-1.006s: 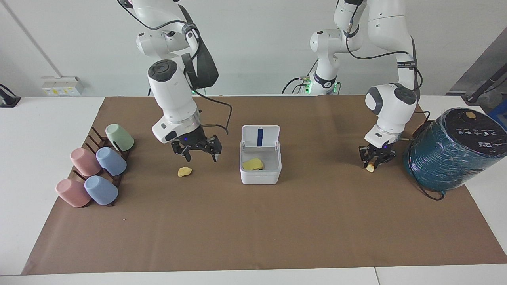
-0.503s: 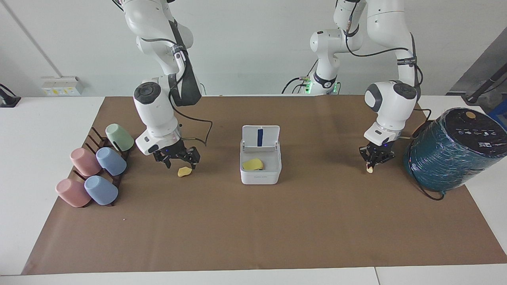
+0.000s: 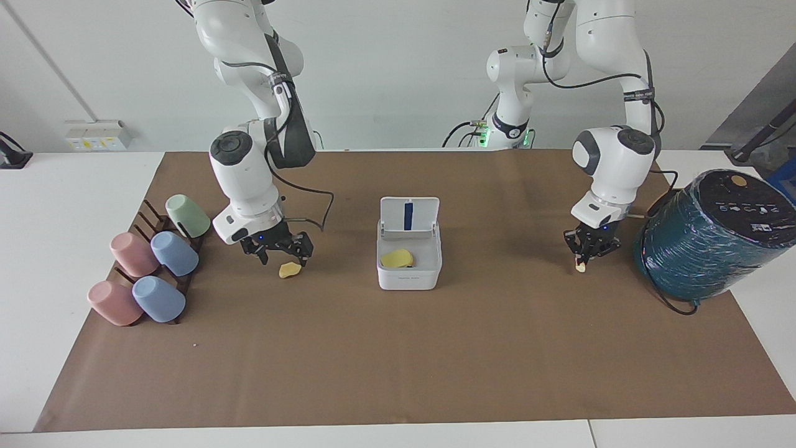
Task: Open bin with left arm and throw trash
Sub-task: 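Carry the crumb with the left gripper while the right gripper reaches another crumb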
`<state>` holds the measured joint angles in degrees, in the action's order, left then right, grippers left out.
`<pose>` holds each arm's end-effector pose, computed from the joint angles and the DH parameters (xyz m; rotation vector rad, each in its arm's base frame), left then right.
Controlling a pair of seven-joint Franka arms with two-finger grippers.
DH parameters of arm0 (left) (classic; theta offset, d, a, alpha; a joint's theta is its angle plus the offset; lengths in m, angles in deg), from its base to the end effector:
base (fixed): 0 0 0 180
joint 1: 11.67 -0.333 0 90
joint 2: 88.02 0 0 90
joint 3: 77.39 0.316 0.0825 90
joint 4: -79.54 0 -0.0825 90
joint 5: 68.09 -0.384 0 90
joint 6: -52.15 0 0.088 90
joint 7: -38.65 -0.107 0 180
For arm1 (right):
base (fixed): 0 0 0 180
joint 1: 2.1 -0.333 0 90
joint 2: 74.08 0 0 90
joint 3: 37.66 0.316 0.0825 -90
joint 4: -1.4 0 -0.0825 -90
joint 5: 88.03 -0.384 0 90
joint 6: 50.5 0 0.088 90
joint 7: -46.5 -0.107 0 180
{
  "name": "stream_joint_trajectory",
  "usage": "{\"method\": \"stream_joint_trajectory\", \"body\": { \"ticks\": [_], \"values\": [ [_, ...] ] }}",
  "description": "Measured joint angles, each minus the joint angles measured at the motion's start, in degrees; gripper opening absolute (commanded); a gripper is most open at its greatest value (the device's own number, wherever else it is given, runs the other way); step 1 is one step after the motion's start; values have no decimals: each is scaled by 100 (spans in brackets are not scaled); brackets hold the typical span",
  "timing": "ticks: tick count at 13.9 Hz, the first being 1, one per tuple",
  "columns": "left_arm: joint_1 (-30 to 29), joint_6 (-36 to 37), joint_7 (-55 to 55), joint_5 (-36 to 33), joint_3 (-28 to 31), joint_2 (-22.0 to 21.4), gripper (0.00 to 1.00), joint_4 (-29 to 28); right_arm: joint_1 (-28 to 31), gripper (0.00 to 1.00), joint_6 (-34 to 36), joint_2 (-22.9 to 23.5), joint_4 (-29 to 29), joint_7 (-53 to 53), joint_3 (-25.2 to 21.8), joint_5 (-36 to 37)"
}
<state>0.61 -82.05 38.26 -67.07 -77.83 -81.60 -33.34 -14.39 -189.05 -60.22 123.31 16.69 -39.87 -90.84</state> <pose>0.5902 -0.1334 0.4410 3.0550 -0.3342 0.3970 0.5669 0.1014 0.2999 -3.0462 0.5842 -0.0584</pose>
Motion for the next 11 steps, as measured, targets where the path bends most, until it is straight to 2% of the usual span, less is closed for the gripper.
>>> {"method": "stream_joint_trajectory", "body": {
  "ticks": [2,3,4,5,6,8,11],
  "values": [
    [373,139,562,6,-10,37,0,120,0,86,-136,38,4,-45,0,0],
    [567,147,826,12,-17,53,0,140,0,73,-178,56,5,-71,0,0],
    [743,147,1037,65,-23,65,0,150,0,55,-192,74,6,-83,0,0],
    [900,147,1198,254,-27,76,0,160,0,24,-198,93,7,-93,0,0],
    [1023,143,1262,575,-27,92,0,179,0,0,-201,105,7,-99,0,0],
    [1210,139,1269,1253,-27,135,0,275,0,0,-202,109,7,-106,0,0],
    [1433,44,1302,1787,-26,163,0,390,-4,0,-202,108,-8,-111,2,0]
  ]
}}
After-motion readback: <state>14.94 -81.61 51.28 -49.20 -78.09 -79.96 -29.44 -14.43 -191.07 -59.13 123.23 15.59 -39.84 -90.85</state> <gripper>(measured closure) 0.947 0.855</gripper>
